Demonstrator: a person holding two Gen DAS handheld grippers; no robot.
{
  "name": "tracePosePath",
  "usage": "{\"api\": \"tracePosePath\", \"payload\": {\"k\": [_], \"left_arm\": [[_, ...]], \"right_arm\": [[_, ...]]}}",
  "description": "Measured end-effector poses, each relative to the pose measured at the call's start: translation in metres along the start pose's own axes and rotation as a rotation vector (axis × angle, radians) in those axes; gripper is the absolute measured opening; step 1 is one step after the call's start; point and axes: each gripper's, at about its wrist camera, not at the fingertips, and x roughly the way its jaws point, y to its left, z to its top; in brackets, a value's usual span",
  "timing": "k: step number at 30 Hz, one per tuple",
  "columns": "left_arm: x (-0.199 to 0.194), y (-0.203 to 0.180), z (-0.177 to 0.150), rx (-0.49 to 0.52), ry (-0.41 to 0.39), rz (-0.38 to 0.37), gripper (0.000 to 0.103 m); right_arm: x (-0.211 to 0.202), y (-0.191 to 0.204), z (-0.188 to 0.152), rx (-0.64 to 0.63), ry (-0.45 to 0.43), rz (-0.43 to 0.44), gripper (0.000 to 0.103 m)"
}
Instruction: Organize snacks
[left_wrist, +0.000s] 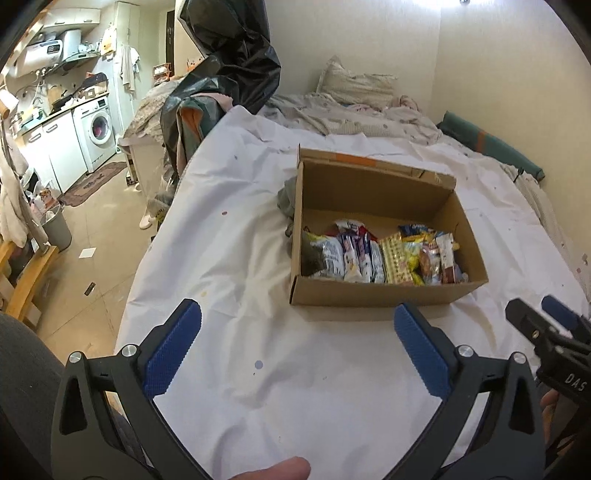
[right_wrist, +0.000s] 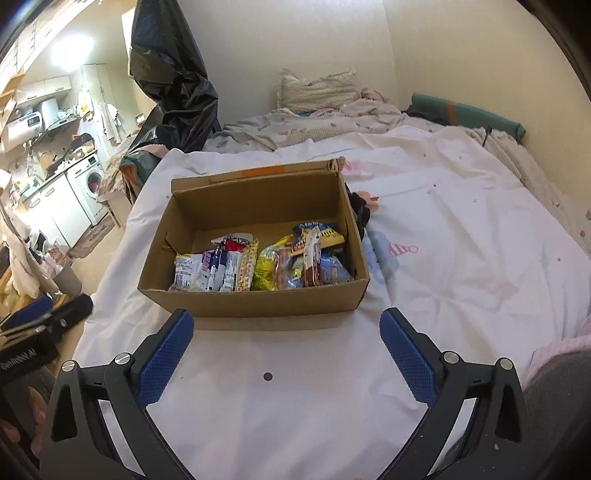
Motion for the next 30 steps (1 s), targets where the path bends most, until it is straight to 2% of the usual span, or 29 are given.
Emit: {"api": "tracePosePath", "payload": {"k": [30], "left_arm": [[0.004,-0.0058,-0.0053,0.009,0.002,-0.022,0.103]], "right_arm": [[0.0048,-0.0034,0.0029,0.012,-0.002,-0.011,0.103]]}}
